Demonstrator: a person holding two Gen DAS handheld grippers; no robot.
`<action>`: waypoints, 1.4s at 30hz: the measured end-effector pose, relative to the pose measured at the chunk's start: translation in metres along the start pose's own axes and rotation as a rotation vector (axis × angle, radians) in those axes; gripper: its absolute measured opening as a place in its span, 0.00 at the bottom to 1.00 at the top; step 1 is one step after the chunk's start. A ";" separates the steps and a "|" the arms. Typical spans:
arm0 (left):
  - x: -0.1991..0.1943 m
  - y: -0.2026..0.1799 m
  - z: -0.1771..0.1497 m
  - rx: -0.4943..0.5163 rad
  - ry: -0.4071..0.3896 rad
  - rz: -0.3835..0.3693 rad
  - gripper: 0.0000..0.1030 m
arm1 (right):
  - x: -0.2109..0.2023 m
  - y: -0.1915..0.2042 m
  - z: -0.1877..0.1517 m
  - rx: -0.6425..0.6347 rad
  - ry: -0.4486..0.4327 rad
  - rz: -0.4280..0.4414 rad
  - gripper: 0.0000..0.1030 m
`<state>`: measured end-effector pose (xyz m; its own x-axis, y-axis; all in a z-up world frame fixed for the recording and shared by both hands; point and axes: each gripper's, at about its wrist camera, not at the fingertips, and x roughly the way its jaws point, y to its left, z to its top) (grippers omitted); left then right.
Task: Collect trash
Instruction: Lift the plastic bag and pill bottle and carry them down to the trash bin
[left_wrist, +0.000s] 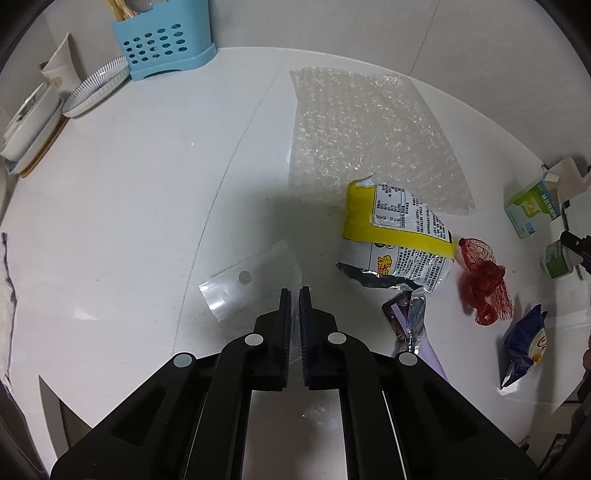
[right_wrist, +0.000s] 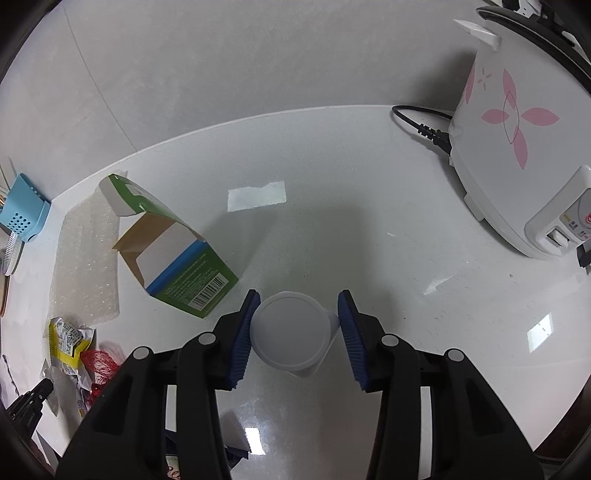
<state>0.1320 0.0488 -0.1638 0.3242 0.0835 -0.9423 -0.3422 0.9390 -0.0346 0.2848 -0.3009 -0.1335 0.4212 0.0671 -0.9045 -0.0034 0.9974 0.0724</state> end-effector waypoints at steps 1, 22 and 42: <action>-0.002 0.000 0.000 0.002 -0.006 0.000 0.04 | -0.002 0.000 0.000 0.001 -0.002 0.000 0.40; -0.052 0.003 -0.009 0.032 -0.115 -0.068 0.03 | -0.064 0.009 -0.028 -0.009 -0.077 -0.018 0.34; -0.121 0.023 -0.053 0.074 -0.214 -0.152 0.03 | -0.152 0.035 -0.095 -0.047 -0.194 -0.004 0.34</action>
<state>0.0380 0.0425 -0.0686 0.5484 0.0010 -0.8362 -0.2130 0.9672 -0.1385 0.1339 -0.2740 -0.0334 0.5883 0.0611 -0.8064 -0.0421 0.9981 0.0449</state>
